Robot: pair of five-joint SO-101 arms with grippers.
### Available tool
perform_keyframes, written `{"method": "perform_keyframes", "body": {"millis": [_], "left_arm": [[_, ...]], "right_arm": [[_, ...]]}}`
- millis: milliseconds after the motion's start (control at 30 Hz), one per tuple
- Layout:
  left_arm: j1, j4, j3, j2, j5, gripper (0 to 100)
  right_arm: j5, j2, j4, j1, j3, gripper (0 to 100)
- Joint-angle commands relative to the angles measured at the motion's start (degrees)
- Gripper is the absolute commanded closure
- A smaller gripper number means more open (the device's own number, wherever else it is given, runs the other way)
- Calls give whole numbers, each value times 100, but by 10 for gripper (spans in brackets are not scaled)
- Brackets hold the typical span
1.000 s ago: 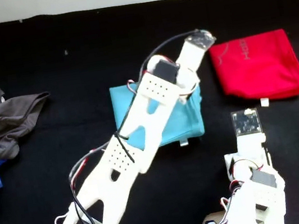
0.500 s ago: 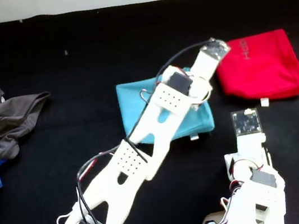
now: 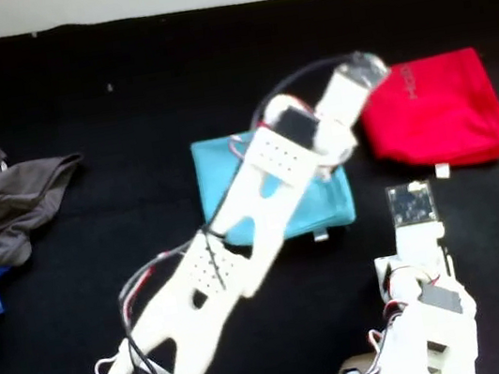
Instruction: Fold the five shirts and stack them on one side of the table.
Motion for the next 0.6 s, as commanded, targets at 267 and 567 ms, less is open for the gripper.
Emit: {"method": "perform_keyframes", "body": {"millis": [267, 567], "left_arm": [[-1086, 598, 268, -2062, 88, 991], [-1701, 510, 5859, -5393, 158, 990]], "right_arm": [[18, -31, 2237, 75, -2422, 989], [-70, 127, 2870, -848, -4664, 810]]}}
